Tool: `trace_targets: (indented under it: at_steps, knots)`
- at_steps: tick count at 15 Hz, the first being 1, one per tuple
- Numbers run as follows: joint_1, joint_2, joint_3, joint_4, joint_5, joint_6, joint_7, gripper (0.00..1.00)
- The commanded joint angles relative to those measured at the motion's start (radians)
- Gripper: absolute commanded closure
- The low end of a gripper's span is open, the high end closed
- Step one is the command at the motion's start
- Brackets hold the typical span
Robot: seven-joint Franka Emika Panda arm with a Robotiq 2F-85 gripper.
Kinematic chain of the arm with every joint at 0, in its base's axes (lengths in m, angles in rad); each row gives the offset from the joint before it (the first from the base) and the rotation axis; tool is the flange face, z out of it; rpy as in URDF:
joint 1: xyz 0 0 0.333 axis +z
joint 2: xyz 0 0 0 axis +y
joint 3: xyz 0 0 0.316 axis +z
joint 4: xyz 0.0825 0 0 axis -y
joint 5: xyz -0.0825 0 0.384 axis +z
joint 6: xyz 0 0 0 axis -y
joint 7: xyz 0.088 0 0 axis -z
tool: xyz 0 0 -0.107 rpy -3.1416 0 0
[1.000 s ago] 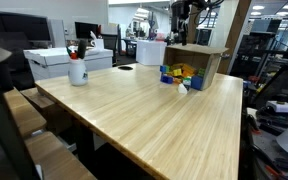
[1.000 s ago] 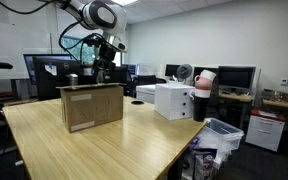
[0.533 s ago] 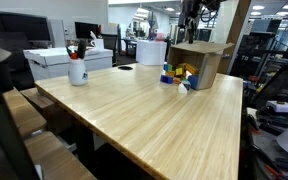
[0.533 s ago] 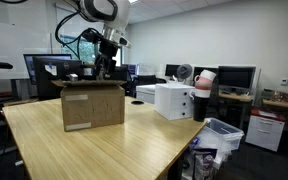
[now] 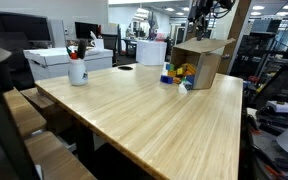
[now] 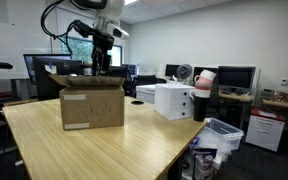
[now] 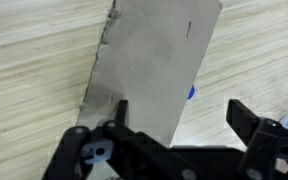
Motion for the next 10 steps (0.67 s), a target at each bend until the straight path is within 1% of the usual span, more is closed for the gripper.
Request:
trace_targets:
  at_steps: [1, 5, 10]
  knots:
    - [-0.01, -0.146, -0.006, -0.145, 0.03, 0.102, -0.024, 0.0]
    - [-0.012, -0.257, -0.021, -0.246, 0.029, 0.193, -0.012, 0.0]
    - [-0.018, -0.344, -0.054, -0.332, 0.043, 0.282, 0.007, 0.0]
